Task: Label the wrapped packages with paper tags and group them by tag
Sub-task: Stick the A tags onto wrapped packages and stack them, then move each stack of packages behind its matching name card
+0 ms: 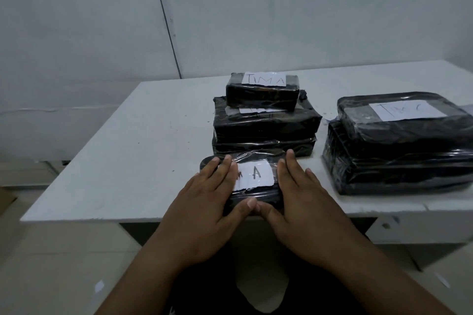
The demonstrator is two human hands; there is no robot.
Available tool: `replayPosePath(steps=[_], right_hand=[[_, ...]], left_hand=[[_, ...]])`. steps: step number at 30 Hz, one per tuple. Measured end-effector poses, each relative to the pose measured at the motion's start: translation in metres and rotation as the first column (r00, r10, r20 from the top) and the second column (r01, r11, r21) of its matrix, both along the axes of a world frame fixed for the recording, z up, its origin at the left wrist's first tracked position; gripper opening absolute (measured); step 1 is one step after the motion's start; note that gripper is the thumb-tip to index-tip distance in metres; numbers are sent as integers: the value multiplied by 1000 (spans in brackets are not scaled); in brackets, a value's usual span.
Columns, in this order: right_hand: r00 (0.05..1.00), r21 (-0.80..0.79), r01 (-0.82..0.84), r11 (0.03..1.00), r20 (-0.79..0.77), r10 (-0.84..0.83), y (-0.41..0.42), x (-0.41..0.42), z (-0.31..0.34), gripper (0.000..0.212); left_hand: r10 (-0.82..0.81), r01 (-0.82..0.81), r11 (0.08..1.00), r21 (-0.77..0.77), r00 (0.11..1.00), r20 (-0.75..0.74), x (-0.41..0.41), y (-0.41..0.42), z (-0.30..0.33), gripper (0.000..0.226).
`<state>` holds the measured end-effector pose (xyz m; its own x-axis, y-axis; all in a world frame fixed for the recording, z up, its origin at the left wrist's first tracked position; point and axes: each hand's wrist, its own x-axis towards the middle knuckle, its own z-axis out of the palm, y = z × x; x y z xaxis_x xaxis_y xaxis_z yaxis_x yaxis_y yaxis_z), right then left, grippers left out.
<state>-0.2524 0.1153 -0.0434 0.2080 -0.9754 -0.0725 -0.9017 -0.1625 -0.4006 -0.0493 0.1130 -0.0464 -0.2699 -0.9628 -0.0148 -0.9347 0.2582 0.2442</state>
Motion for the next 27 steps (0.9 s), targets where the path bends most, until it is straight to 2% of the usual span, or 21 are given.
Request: replayPosePath(steps=[8, 12, 14, 17, 20, 23, 25, 27], right_hand=[[980, 72, 9, 997, 195, -23, -3, -5, 3, 103], [990, 107, -7, 994, 141, -8, -2, -13, 23, 96], [985, 30, 38, 999, 170, -42, -3, -16, 41, 85], [944, -198, 136, 971, 322, -66, -22, -16, 66, 63], [883, -349, 265, 899, 462, -81, -58, -7, 77, 59], [844, -323, 382, 866, 504, -185, -95, 2, 79, 73], [830, -233, 412, 881, 495, -258, -114, 7, 75, 82], [824, -196, 415, 888, 496, -275, -127, 10, 69, 86]], left_hand=[[32, -19, 994, 107, 992, -119, -1, -1, 10, 93], [27, -4, 994, 108, 977, -210, 6, -2, 23, 82], [6, -1, 1000, 23, 975, -224, 10, -5, 33, 70], [13, -91, 981, -171, 913, -409, 10, -26, 57, 43], [42, -218, 946, -241, 818, -573, 3, -65, 80, 29], [138, -300, 941, -157, 762, -633, -6, -109, 93, 42], [208, -292, 956, -28, 742, -637, -11, -133, 93, 58], [255, -268, 960, 76, 734, -629, -17, -147, 90, 60]])
